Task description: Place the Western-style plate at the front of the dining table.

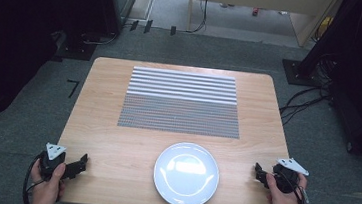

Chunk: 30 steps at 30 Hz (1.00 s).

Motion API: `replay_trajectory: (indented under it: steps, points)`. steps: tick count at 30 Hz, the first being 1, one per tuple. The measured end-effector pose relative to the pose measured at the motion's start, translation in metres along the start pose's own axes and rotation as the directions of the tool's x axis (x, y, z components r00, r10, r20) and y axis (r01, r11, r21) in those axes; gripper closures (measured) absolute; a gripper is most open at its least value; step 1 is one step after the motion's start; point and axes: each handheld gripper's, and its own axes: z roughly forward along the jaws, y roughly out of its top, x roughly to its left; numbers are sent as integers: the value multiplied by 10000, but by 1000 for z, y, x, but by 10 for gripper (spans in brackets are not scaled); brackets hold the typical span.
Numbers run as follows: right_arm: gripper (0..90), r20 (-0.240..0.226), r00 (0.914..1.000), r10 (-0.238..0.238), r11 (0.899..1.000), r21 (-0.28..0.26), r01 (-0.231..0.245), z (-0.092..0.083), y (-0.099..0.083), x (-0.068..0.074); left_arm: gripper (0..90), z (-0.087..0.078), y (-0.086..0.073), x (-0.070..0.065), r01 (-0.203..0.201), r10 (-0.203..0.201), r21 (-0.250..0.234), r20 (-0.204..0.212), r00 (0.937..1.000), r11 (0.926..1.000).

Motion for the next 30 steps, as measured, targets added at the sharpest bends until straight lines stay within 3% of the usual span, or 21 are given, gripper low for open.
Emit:
replay_trajectory:
  steps: [9,19,30]
  points:
    - [144,17,9999,120,9999,-47,-120,-1,-1,0,125,-2,1,-2,-20,22,172,-116,9999,9998]
    - [153,-156,9994,304,9989,-344,-309,-9,2,4,126,-7,5,-13,-26,27,-188,88,10000,9998]
    - [160,-345,9994,95,9984,-553,-114,-14,4,14,126,-9,7,-27,-261,271,-321,295,9992,9991]
